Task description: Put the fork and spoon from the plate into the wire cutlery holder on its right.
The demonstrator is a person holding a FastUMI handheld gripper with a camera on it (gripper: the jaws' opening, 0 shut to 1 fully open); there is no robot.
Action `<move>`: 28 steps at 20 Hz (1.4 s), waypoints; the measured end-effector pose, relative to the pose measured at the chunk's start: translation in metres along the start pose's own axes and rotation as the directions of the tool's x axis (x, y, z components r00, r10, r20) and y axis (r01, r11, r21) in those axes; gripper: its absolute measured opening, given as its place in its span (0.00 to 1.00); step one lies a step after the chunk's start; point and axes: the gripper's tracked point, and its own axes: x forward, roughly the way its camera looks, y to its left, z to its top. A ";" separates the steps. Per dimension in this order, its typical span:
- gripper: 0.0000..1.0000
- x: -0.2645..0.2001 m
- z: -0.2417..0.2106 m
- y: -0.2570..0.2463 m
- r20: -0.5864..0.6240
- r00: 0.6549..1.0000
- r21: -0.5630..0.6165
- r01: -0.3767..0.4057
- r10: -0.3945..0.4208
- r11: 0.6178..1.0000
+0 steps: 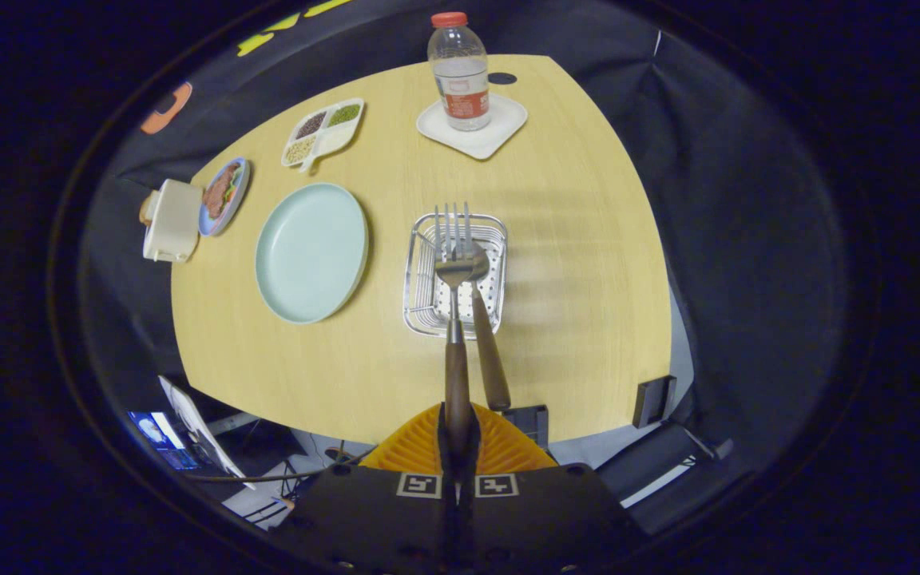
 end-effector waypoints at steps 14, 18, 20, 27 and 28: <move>0.63 -0.012 0.023 0.027 0.074 0.997 0.024 -0.022 0.021 0.999; 0.97 -0.042 0.050 0.034 0.252 0.967 -0.031 0.034 -0.025 0.999; 0.97 -0.072 0.070 0.042 0.401 0.916 -0.026 0.038 -0.024 0.999; 0.97 -0.226 0.097 0.085 0.867 0.496 -0.098 0.081 0.045 0.992; 0.97 -0.248 0.093 0.089 0.899 0.433 -0.092 0.061 0.056 0.994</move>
